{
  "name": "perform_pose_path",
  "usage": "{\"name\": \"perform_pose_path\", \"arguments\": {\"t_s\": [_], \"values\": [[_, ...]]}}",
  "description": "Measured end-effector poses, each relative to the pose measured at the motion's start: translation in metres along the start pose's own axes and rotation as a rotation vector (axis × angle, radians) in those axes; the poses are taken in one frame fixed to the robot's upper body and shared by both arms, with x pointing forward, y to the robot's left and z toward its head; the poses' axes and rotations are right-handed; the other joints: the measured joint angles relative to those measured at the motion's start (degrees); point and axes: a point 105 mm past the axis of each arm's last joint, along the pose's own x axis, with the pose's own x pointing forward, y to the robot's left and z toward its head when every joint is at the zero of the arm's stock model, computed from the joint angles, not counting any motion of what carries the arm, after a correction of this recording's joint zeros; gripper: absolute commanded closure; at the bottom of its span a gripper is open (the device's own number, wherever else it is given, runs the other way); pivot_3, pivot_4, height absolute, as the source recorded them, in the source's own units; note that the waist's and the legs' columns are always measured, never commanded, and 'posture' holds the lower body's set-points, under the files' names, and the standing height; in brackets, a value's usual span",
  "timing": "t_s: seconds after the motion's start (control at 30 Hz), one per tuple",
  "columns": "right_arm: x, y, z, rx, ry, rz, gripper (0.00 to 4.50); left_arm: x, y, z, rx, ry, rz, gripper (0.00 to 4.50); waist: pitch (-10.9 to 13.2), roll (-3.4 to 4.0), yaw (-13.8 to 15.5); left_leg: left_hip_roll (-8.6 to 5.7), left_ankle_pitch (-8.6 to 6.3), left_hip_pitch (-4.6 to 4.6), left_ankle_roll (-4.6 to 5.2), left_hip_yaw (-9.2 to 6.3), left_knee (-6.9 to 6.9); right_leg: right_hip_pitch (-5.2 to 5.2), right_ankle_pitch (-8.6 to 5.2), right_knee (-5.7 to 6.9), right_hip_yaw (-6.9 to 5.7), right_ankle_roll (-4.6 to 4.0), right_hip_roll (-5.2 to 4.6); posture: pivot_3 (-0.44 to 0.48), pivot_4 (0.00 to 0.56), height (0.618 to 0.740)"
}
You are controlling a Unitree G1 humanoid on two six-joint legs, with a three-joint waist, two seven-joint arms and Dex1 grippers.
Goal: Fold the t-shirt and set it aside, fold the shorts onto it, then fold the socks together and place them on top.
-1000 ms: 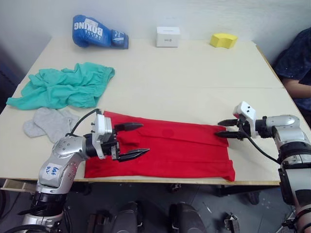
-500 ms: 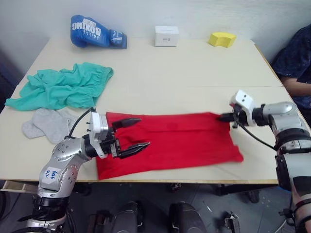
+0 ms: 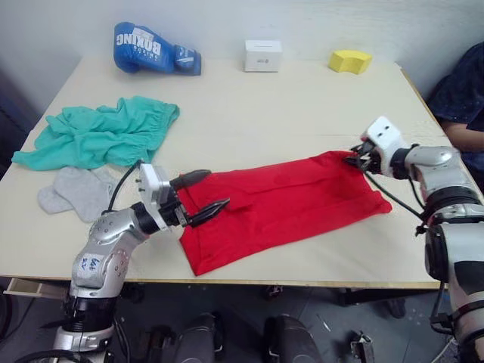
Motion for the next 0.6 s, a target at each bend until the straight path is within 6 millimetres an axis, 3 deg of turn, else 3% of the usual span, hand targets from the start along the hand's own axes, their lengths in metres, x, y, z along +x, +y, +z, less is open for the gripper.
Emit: {"name": "perform_pose_path", "arguments": {"t_s": [0.13,0.27,0.4,0.5,0.6], "values": [[-0.038,-0.002,-0.013,0.309,0.024,0.092,0.08,0.000,0.031,-0.003,0.001,0.123,0.022,0.00,0.00,0.00,0.02,0.06,-0.01,-0.01,-0.02,-0.06,-0.02,0.00,0.00,-0.01,-0.04,0.00,0.01,0.000,0.150,0.740],[-0.062,0.031,-0.028,0.580,0.083,0.182,0.04,0.006,0.042,-0.003,-0.002,0.214,-0.096,0.00,0.00,0.01,0.04,0.07,-0.04,-0.03,-0.05,-0.06,-0.02,-0.03,0.00,-0.01,-0.05,-0.01,-0.01,0.000,0.150,0.740],[-0.078,0.076,-0.040,0.840,0.161,0.190,0.04,0.024,0.071,0.004,-0.010,0.265,-0.133,0.00,0.01,0.00,0.02,0.04,-0.05,-0.09,-0.03,-0.04,0.00,-0.11,0.02,0.02,-0.12,-0.03,-0.04,0.000,0.150,0.740],[-0.076,0.098,-0.044,0.937,0.145,0.192,0.04,0.034,0.081,0.003,-0.027,0.271,-0.137,0.00,-0.01,-0.03,0.03,0.05,-0.08,-0.08,-0.02,-0.05,-0.04,-0.10,0.02,-0.01,-0.14,-0.03,-0.03,0.000,0.150,0.740],[-0.062,0.119,-0.057,1.031,0.133,0.206,0.04,0.036,0.085,-0.016,-0.070,0.349,-0.126,0.00,-0.01,-0.06,0.00,0.00,-0.11,-0.10,-0.01,0.01,-0.07,-0.17,0.02,0.00,-0.14,-0.03,-0.02,0.000,0.150,0.740]]}}
